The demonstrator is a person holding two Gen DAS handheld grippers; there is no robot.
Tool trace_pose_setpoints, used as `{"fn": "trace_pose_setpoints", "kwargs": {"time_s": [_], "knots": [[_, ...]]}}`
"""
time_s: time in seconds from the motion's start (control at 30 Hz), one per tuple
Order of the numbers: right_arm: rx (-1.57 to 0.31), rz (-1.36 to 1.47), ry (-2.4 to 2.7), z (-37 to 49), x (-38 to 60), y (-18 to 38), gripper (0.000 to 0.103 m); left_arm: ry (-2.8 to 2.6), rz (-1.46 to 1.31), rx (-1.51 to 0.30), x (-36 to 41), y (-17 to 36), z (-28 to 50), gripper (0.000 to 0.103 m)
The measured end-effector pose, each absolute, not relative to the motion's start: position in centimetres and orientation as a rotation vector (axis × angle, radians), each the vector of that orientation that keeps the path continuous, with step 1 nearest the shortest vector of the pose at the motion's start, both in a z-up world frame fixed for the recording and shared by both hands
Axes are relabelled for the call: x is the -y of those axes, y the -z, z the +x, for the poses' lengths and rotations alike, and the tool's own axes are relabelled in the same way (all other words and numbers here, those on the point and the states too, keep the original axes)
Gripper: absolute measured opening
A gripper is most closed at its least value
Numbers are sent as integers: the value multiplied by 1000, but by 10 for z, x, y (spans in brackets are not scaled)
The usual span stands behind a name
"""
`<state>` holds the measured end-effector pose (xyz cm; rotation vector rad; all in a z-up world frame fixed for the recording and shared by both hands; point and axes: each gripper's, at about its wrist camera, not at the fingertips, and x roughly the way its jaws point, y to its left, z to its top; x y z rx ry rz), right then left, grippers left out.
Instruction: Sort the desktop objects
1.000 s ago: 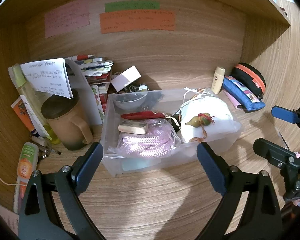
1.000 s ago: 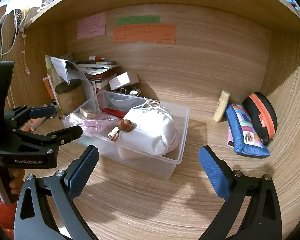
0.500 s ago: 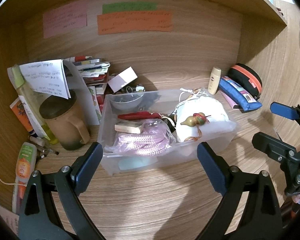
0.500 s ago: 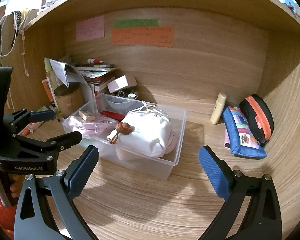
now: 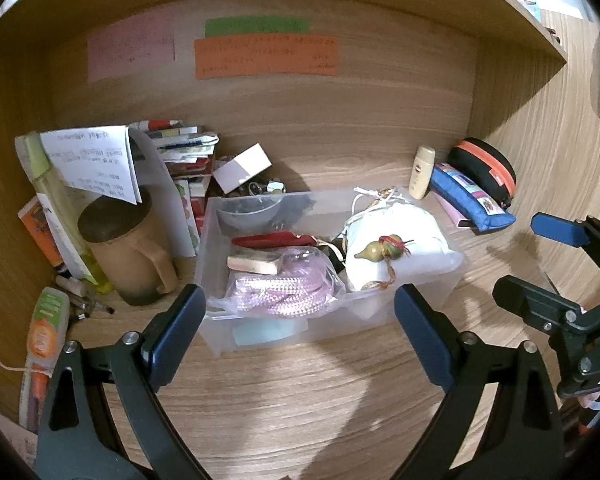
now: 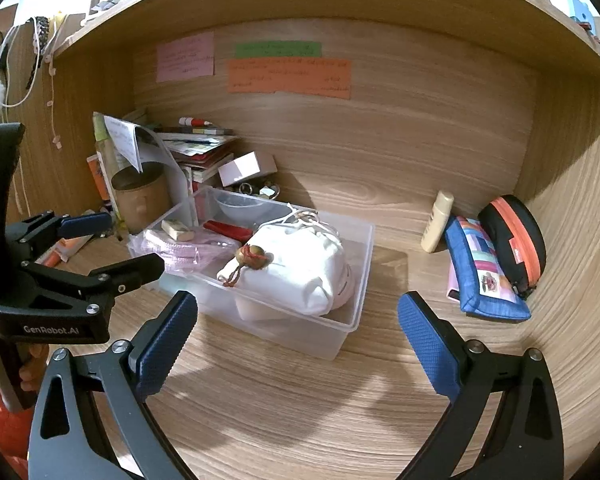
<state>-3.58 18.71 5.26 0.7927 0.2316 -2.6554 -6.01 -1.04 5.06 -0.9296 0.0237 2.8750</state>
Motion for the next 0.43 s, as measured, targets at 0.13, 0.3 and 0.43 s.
{"fn": "trace_pose_setpoints", "kwargs": {"time_s": [0.13,0.3,0.43], "knots": [[-232,794,2652,-37,-188,-52,100,-2873,-934,-23,11,-50,-61,96],[-230,803,2644,-40,-188,-51,100,-2872,-915,-39,8,-50,-59,96],[-224,811,2640,-42,-189,-50,100,-2861,-912,-41,8,-51,-58,96]]}}
